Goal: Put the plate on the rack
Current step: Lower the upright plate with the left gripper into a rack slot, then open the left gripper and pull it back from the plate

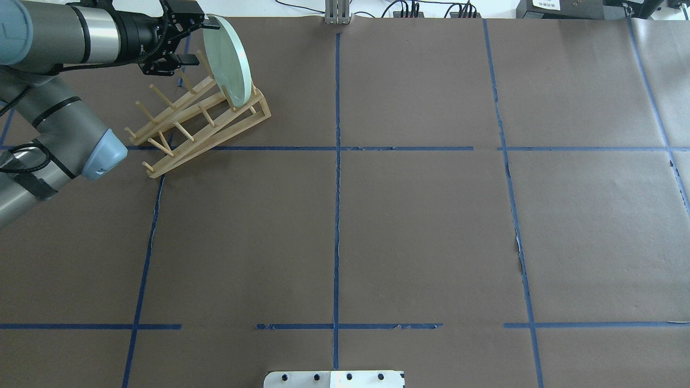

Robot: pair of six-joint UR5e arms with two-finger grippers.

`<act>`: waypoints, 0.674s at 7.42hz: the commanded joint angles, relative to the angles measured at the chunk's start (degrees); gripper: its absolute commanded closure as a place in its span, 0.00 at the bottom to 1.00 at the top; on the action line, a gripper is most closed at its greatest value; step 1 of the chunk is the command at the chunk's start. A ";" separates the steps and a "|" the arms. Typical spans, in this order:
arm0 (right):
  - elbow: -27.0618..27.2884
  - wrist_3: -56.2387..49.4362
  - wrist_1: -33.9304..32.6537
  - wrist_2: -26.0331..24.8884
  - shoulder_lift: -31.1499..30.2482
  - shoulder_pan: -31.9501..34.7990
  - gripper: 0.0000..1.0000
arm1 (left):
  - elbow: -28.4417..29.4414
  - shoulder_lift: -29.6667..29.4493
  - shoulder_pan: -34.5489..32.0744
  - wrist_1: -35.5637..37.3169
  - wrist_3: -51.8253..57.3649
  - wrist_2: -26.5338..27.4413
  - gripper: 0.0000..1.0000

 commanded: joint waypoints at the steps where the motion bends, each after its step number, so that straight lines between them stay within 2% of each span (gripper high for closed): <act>1: 0.03 0.00 0.00 0.00 0.00 0.03 0.00 | -9.49 2.90 -1.48 28.88 16.80 -7.22 0.00; 2: 0.03 0.00 0.00 0.00 0.00 0.03 0.00 | -14.32 3.18 -1.65 45.30 27.35 -7.33 0.00; 3: -0.05 0.00 0.00 0.00 0.00 0.03 0.00 | -17.85 3.27 -2.09 55.91 36.60 -7.24 0.00; 4: -0.06 0.00 0.00 0.00 0.00 -0.06 0.00 | -20.67 5.97 -3.75 61.49 48.17 -7.33 0.00; 5: 0.03 0.00 0.00 0.00 0.00 -0.06 0.00 | -21.83 10.00 -7.16 61.99 60.21 -8.11 0.00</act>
